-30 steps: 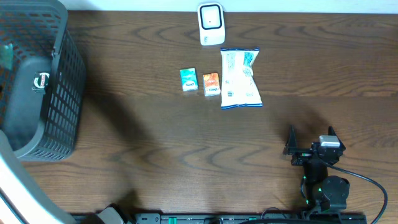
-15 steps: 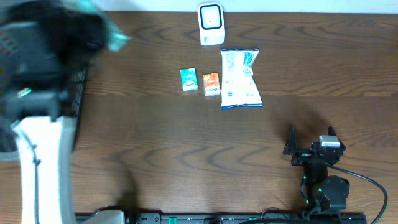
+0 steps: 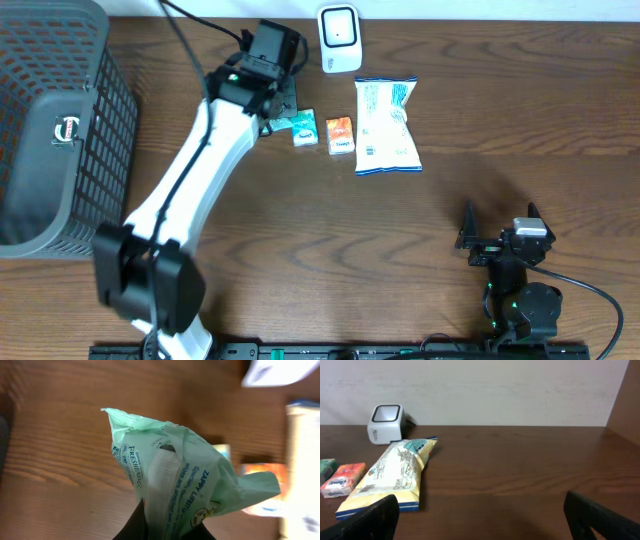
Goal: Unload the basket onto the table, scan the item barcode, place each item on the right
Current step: 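Carry the wipes pack out and set it beside the tissue pack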
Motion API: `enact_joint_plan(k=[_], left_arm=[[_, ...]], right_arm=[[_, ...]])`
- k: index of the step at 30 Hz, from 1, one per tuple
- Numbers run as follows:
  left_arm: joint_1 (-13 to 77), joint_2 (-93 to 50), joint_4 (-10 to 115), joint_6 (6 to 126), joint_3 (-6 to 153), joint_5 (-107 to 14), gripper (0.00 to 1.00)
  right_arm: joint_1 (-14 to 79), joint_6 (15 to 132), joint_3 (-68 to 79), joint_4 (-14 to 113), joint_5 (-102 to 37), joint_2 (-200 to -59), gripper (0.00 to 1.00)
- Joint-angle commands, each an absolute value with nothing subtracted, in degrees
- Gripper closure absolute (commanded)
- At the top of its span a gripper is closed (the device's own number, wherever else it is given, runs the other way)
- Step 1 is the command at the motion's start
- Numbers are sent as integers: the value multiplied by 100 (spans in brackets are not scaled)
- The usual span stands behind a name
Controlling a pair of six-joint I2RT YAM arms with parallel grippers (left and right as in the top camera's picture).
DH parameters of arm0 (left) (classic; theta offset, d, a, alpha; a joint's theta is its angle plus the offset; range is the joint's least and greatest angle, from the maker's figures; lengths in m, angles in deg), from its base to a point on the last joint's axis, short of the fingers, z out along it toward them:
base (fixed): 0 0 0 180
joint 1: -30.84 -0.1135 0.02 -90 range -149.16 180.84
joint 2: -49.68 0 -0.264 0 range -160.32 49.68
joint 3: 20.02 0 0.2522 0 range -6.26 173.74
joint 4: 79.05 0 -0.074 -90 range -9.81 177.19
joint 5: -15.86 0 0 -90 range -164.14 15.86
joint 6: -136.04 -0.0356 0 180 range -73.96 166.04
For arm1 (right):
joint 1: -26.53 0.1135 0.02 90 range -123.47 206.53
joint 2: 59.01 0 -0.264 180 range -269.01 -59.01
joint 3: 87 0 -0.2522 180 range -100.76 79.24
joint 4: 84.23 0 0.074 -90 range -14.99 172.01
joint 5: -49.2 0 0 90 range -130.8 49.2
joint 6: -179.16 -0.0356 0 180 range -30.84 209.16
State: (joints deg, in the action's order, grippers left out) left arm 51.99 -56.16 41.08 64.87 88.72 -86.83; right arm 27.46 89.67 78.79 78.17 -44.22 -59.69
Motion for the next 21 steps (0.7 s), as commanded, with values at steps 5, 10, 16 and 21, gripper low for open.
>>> enact_joint_plan(k=[5,10,16,21], left_arm=[[5166,-6587,4130,6092,8953,-9140,84],[5166,-7041,4165,6061,8953,-9140,59],[5164,-6897,4226,5724,9012,-9142,49],[5114,-6399,4290,5613,9014,-9184,49]], right_arm=[[2733,9009,7895,7800,-4430,-5934,1],[2733,9009,7895,7800,-4430,-5934,1],[2733,9009,7893,7800,-4430,-5934,1],[2733,9009,7893,7800,-4430,-5934,1]])
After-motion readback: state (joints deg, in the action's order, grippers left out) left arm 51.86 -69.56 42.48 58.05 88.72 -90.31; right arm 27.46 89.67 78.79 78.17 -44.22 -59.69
